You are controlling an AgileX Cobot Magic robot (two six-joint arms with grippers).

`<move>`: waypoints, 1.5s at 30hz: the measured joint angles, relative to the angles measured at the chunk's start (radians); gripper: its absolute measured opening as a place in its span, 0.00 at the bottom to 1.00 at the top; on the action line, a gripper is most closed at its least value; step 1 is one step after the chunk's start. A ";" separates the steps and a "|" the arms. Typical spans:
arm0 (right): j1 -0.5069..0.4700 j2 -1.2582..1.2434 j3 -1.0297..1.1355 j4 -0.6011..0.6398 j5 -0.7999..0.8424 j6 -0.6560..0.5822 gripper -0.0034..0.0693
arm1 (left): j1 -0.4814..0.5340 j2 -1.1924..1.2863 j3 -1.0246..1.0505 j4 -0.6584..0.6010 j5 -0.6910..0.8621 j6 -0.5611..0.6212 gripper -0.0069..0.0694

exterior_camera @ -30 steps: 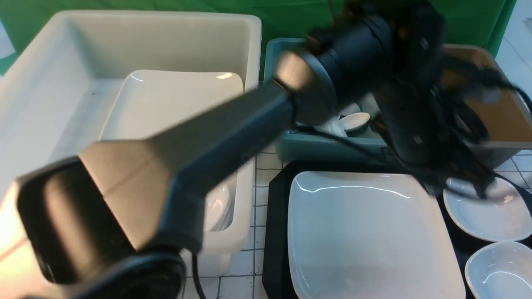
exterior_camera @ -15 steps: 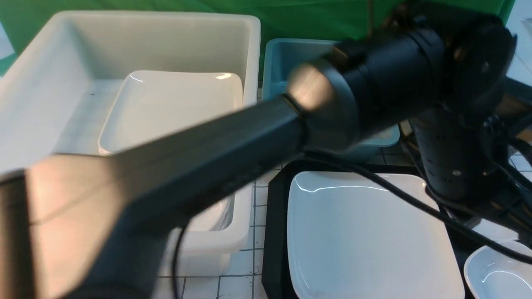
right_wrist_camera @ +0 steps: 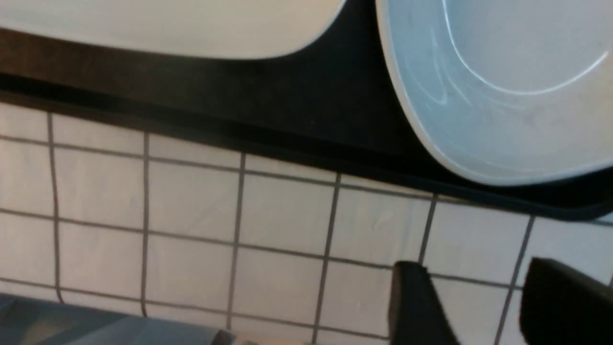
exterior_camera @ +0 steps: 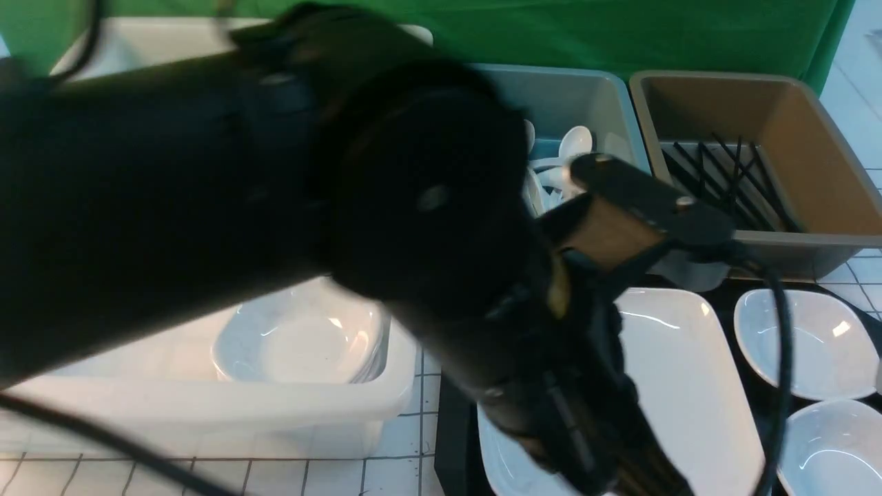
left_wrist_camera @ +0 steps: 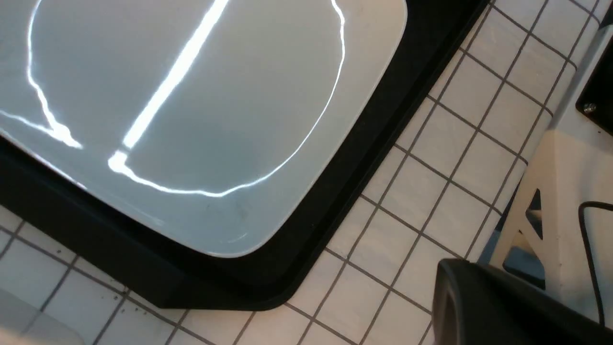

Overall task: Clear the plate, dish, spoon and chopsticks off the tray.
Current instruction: Use the right arm to grab a small plate from the dinner plate

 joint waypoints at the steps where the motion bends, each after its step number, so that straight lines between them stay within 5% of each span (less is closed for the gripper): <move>1: 0.003 0.015 0.000 0.000 -0.012 -0.002 0.57 | 0.000 -0.019 0.022 -0.003 -0.020 -0.003 0.09; 6: 0.091 0.102 0.000 -0.023 -0.101 -0.012 0.73 | 0.000 -0.061 0.090 -0.019 -0.108 -0.005 0.09; 15: 0.268 0.271 0.000 -0.196 -0.199 0.099 0.76 | 0.000 -0.061 0.105 -0.019 -0.120 -0.005 0.09; 25: 0.310 0.432 0.000 -0.294 -0.269 0.185 0.75 | 0.000 -0.061 0.106 -0.019 -0.123 -0.005 0.09; 28: 0.310 0.453 0.000 -0.317 -0.275 0.196 0.64 | 0.000 -0.061 0.106 -0.017 -0.123 -0.005 0.09; 33: 0.311 0.454 -0.001 -0.321 -0.278 0.196 0.29 | 0.000 -0.061 0.106 -0.015 -0.123 -0.005 0.09; 45: 0.320 0.300 -0.006 -0.313 -0.189 0.197 0.20 | 0.000 -0.061 0.106 -0.015 -0.139 -0.005 0.09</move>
